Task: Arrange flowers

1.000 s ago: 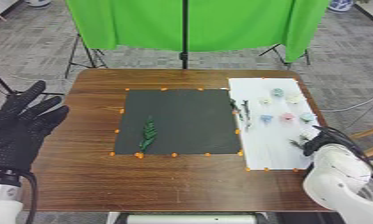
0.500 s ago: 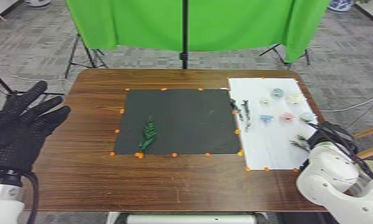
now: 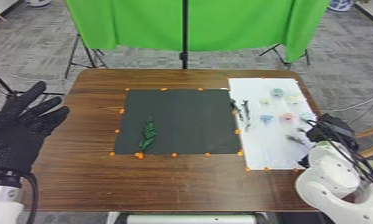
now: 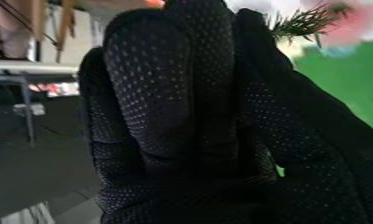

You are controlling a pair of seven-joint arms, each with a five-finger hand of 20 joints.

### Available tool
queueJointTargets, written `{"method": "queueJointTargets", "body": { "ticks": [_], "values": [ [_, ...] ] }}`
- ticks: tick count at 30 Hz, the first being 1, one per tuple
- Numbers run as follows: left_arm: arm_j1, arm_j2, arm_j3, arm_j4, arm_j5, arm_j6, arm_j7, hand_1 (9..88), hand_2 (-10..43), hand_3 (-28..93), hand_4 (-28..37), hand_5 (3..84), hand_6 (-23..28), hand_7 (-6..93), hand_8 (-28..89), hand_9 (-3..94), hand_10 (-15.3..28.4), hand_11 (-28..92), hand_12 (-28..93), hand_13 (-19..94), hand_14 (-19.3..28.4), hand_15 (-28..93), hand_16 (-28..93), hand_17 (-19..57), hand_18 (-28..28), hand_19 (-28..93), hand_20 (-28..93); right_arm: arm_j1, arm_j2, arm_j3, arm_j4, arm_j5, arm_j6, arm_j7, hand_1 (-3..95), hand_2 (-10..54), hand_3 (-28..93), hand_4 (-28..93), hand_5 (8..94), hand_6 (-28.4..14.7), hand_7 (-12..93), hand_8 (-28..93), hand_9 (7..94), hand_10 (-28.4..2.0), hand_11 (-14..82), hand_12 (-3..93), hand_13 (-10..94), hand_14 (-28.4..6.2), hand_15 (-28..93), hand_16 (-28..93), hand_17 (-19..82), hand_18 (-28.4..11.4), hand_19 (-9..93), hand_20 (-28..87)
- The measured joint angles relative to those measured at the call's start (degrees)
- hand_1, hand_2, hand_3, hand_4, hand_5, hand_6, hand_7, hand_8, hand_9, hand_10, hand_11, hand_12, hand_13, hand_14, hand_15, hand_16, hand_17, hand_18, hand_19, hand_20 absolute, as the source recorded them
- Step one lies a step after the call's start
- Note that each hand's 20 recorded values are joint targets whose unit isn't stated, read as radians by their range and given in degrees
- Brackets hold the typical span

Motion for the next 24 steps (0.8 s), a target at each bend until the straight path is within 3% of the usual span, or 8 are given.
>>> {"method": "queueJointTargets", "body": {
  "ticks": [10,15,24],
  "values": [
    [0.1,0.15,-0.22,-0.1,0.0,0.2,0.16,20.3,9.1,77,-28.3,31.7,7.4,14.5,-10,30.7,19.8,28,11,24,28.1,55,-11,-9.7,24.9,58,10,9.12,-0.27,-5.16,-2.71,-2.25,0.8,-1.16,56.5,-9.5,71,-28,88.2,-1.6,17,7,93.7,-8.6,24.2,26.7,91,-4.6,55,18,53,-19.1,93,12],
    [0.2,0.21,-0.44,-0.2,0.0,0.32,0.35,20.4,9.2,77,-28.3,31.7,7.3,14.5,-10,30.7,19.8,28,11,24,28.1,55,-11,-9.7,24.9,58,11,16.48,-1.27,-12.55,-2.81,-2.29,0.72,-2.03,56.4,-9.5,72,-28,88.5,-1.9,17,8,93.7,-8.5,24.9,26.5,91,-4.5,55,18,53,-19.3,93,13],
    [-0.08,0.52,-0.86,-0.41,0.15,0.38,-0.13,20.3,9.2,77,-28.3,31.7,7.2,14.6,-10,30.7,19.5,27,11,24,27.9,54,-11,-9.7,24.9,57,11,32.97,-10.42,-28.13,1.49,0.81,-0.09,-5.44,56.2,-9.5,72,-28,88.6,-2.0,17,9,93.7,-8.4,25.4,26.2,91,-4.4,55,18,53,-19.4,93,15]
  ]
}}
